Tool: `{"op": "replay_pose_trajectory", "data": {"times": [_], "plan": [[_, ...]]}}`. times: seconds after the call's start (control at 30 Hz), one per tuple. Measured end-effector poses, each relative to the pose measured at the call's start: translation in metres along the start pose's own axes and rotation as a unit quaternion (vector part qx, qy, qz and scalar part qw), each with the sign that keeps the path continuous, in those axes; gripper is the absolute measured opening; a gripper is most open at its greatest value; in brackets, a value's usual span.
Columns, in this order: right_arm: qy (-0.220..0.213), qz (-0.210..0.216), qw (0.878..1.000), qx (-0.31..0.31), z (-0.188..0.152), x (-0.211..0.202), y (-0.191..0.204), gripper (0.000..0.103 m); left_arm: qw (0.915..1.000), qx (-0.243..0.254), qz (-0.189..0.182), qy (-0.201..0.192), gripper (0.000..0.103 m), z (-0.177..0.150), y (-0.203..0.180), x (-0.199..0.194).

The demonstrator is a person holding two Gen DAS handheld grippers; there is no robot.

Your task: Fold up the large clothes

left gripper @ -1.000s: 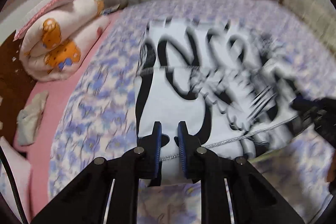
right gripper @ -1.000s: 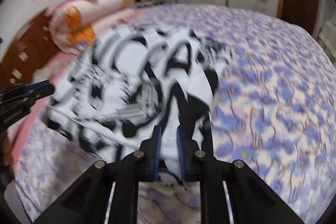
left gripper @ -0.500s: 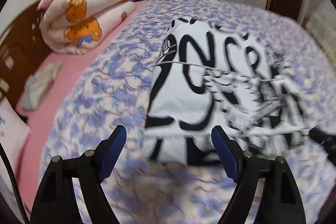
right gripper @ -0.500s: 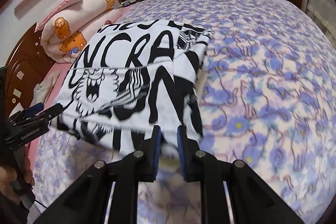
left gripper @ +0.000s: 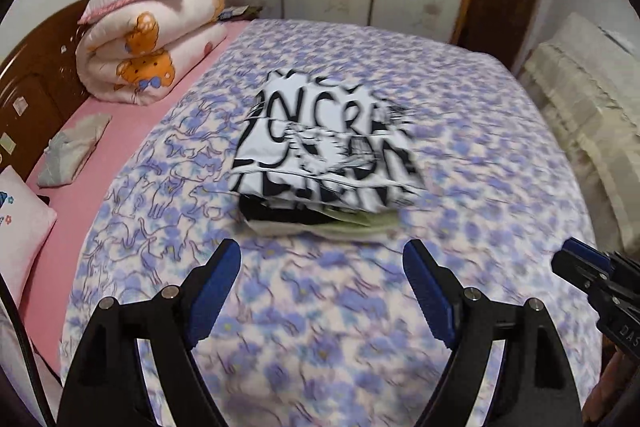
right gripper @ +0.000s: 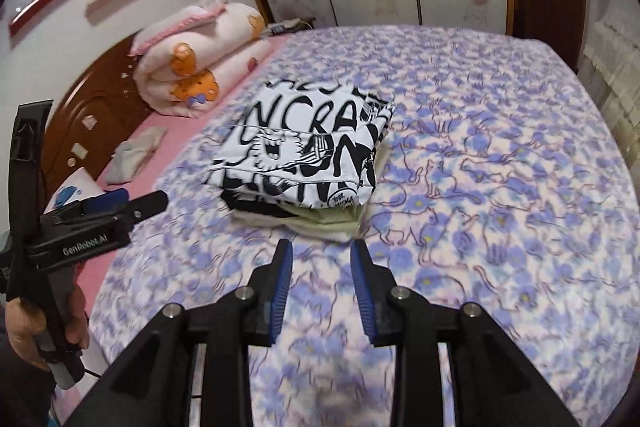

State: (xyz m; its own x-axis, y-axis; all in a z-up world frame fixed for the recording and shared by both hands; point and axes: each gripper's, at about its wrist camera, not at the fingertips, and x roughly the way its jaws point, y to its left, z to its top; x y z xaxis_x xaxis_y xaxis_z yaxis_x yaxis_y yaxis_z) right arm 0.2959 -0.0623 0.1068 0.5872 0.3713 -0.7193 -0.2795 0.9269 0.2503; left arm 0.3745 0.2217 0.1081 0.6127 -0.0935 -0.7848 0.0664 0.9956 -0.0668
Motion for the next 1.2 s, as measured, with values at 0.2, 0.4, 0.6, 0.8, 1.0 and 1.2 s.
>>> {"op": "replay_pose_trajectory", "data": {"times": [0.2,0.4,0.6,0.8,1.0,1.2], "plan": [[-0.021,0.011,1.000,0.019,-0.038,-0.082,-0.016,0.041,0.9984,0.022,-0.035,-0.038,0.087,-0.047,-0.043,-0.080],[-0.050,0.013,0.998,0.028,-0.081,-0.146,-0.032,0.042,0.9963,0.018,-0.074,-0.039,0.089,-0.099,-0.077,-0.129],[-0.056,-0.010,0.998,0.033,-0.140,-0.165,-0.045,0.043,0.9953,0.015,-0.087,-0.039,0.089,-0.159,-0.100,-0.142],[-0.043,-0.037,0.997,0.046,-0.203,-0.157,-0.060,0.044,0.9963,0.021,-0.078,-0.031,0.097,-0.210,-0.124,-0.131],[-0.053,-0.062,0.992,0.094,-0.254,-0.156,-0.073,0.049,0.9976,0.023,-0.053,-0.039,0.102,-0.252,-0.148,-0.119],[-0.061,-0.079,0.987,0.124,-0.283,-0.153,-0.082,0.065,0.9983,0.024,-0.043,-0.031,0.102,-0.276,-0.171,-0.103]]}}
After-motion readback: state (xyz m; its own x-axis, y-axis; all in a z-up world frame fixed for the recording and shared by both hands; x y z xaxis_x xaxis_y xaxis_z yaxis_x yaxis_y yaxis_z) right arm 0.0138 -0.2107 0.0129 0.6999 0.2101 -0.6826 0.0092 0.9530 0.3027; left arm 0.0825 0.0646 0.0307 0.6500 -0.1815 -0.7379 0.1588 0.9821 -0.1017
